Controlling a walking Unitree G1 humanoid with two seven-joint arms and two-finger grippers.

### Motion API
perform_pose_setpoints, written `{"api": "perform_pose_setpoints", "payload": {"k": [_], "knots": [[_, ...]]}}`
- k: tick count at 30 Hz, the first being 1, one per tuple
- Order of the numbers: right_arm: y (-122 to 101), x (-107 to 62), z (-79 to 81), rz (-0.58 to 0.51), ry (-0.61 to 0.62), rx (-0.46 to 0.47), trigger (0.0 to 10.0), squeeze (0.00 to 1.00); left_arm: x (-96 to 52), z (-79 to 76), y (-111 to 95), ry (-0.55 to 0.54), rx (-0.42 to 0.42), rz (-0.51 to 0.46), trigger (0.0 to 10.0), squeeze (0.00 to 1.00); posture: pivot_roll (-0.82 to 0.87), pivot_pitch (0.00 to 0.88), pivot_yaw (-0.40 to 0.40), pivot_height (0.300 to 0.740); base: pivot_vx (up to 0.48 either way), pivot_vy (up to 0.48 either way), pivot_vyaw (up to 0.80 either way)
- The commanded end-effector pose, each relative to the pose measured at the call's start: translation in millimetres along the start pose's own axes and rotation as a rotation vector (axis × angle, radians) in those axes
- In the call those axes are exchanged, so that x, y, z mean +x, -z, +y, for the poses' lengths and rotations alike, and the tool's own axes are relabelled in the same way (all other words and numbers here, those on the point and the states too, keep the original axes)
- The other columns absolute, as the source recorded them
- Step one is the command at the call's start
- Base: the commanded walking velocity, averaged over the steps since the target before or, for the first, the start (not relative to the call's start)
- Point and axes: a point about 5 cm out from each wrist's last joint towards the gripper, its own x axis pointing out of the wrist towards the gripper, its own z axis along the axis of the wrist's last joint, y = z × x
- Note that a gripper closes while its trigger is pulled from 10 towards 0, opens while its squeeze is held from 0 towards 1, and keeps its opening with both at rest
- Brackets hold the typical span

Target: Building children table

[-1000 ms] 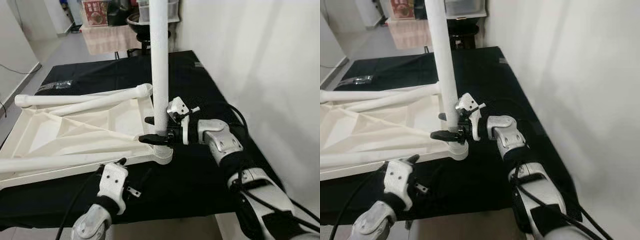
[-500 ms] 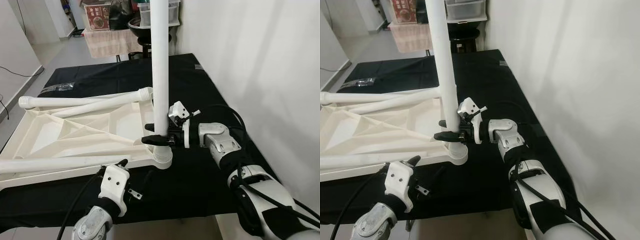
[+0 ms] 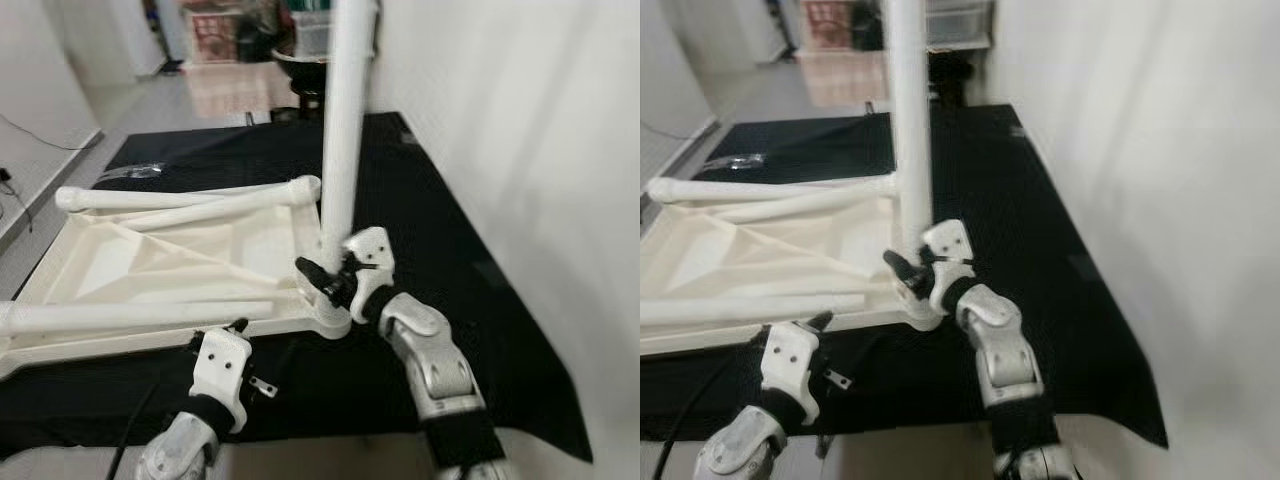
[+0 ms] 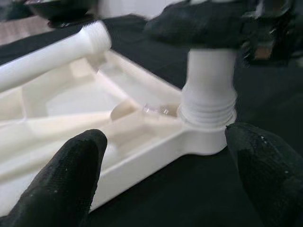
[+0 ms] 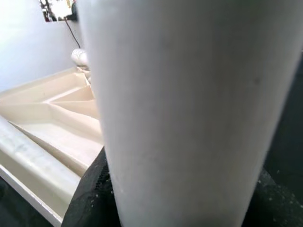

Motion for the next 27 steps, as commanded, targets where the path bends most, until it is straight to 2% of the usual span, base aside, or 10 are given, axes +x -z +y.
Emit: {"api": "perform_pose_setpoints", "payload": {"k": [1, 4, 5, 8, 9, 14, 16, 17, 20, 27], "knots": [[27, -5.2, -10.9, 0.134, 0.056, 0.012, 0.0, 0.0, -1.6, 3.1, 5, 0.005, 0.009, 0.029, 10.0, 0.0, -0.03, 0.083, 0.045, 0.74, 0.0, 0.0, 0.0], [25, 1.1, -19.2, 0.139, 0.072, 0.003, 0.0, 0.0, 0.9, 3.2, 5, 0.016, 0.013, 0.027, 10.0, 0.0, -0.03, 0.081, 0.047, 0.74, 0.0, 0.0, 0.0], [20, 5.0, -17.2, 0.123, 0.046, 0.009, 10.0, 0.0, 1.3, 3.3, 5, 0.01, 0.012, 0.026, 10.0, 0.0, -0.03, 0.079, 0.049, 0.74, 0.0, 0.0, 0.0], [14, 6.3, -16.4, 0.112, 0.046, 0.009, 10.0, 0.0, 1.6, 3.4, 5, 0.005, 0.009, 0.026, 10.0, 0.0, -0.03, 0.077, 0.048, 0.74, 0.0, 0.0, 0.0], [7, 8.2, -15.7, 0.097, 0.028, 0.017, 10.0, 1.0, 1.9, 3.3, 5, 0.003, 0.008, 0.026, 10.0, 0.0, -0.03, 0.076, 0.047, 0.74, 0.0, 0.0, 0.0], [-13, 12.0, -14.0, 0.053, -0.04, 0.052, 10.0, 1.0, 2.5, 2.8, 6, 0.01, 0.002, 0.027, 10.0, 0.0, -0.03, 0.074, 0.046, 0.74, 0.0, 0.0, 0.0], [-23, 15.0, -12.2, 0.015, -0.144, 0.062, 10.0, 0.94, 3.0, 2.3, 6, 0.014, -0.001, 0.028, 10.0, 0.0, -0.03, 0.071, 0.043, 0.74, 0.0, 0.0, 0.0], [-35, 16.1, -11.6, -0.033, -0.266, 0.037, 10.0, 0.0, 3.6, 2.0, 6, 0.017, -0.003, 0.028, 10.0, 0.0, -0.02, 0.07, 0.042, 0.74, 0.0, 0.0, 0.0], [-45, 14.3, -14.0, -0.069, -0.634, -0.065, 10.0, 0.0, 5.1, 1.6, 7, 0.02, -0.007, 0.027, 10.0, 0.0, -0.02, 0.061, 0.038, 0.74, 0.0, 0.0, 0.0], [-24, 22.2, -21.2, 0.038, -0.779, -0.054, 10.0, 0.0, 5.3, 0.9, 8, 0.024, -0.006, 0.026, 10.0, 0.0, 0.01, 0.047, 0.042, 0.74, 0.0, 0.0, 0.0]]}}
